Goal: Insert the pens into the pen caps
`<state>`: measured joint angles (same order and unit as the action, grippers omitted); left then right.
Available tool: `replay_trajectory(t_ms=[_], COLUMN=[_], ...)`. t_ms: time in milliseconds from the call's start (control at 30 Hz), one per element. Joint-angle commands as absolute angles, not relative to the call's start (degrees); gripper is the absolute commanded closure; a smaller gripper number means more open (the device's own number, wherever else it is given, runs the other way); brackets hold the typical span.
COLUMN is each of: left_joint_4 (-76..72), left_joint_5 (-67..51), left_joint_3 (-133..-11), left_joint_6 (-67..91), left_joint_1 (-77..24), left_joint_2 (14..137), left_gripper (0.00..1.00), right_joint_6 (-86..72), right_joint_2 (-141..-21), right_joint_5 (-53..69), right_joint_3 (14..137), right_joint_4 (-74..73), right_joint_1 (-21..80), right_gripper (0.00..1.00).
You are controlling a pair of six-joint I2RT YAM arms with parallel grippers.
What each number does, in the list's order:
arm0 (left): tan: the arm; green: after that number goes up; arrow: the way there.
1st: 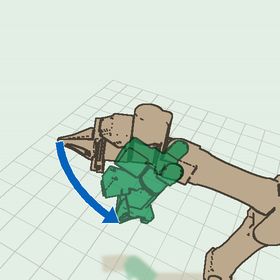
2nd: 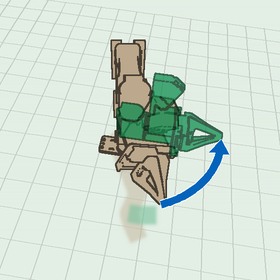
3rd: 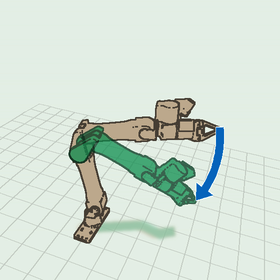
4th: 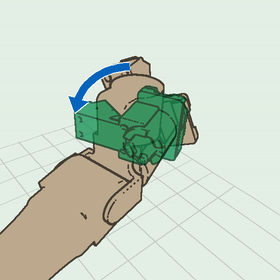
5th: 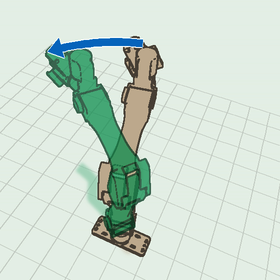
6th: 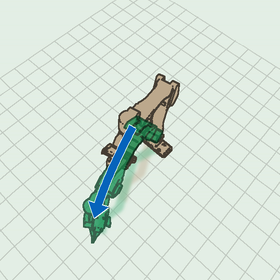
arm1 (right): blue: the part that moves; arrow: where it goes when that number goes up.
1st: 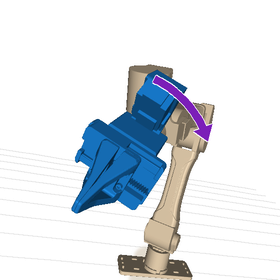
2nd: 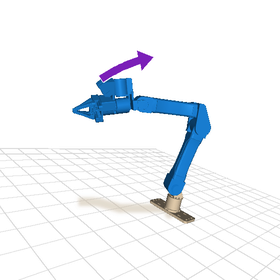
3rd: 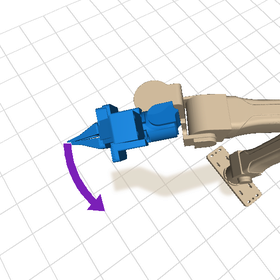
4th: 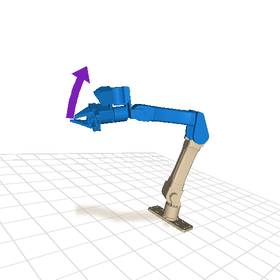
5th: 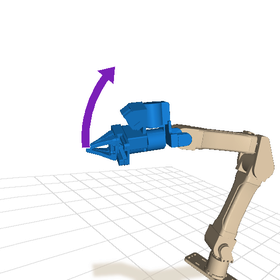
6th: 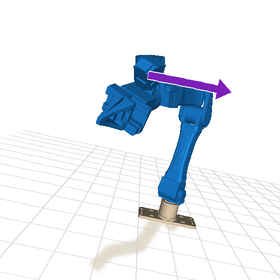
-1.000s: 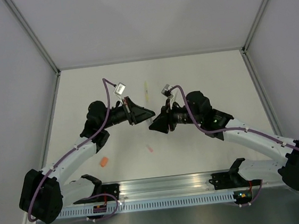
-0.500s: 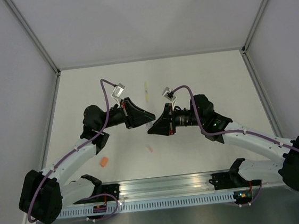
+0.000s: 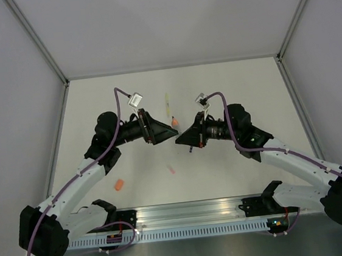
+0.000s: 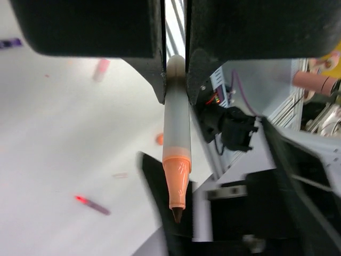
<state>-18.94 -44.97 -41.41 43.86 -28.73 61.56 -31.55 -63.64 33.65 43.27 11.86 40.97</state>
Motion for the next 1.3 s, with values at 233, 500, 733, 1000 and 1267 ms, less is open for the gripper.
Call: replay_trajectory(t_ms=[233,500,733,1000,1267], left_joint_4=[28.62,53.76,58.1,61.08,65.74], left_joint_5=[-9.97,11.33,8.02,7.73,12.57], left_joint_3=[-57.03,-61.26,-61.08,-65.73,-70.93], left_joint_6=[26.46,21.45,15.04,10.38,5.81], left_joint_1=[-28.74,-28.74,-28.04,-27.42,-24.53], left_joint_2=[52.56,70.1,79.0,89.46,102.56], left_gripper=[0.13,0.19,0.21,0.2,0.22], right_joint_6=[-25.06,-26.89,-26.9,-25.49,-25.05], right_joint_2=[-61.44,-59.42,-55.38,-52.74,-53.09], right_joint_5=[28.04,31.11,32.17,30.59,29.71], right_joint_3=[40.26,38.06,36.48,35.6,35.51], right_joint_4=[0.88,4.83,5.1,3.78,3.52], right_joint_1=[28.74,28.65,28.56,28.65,28.57], right_gripper=[1.0,1.0,1.0,1.0,1.0])
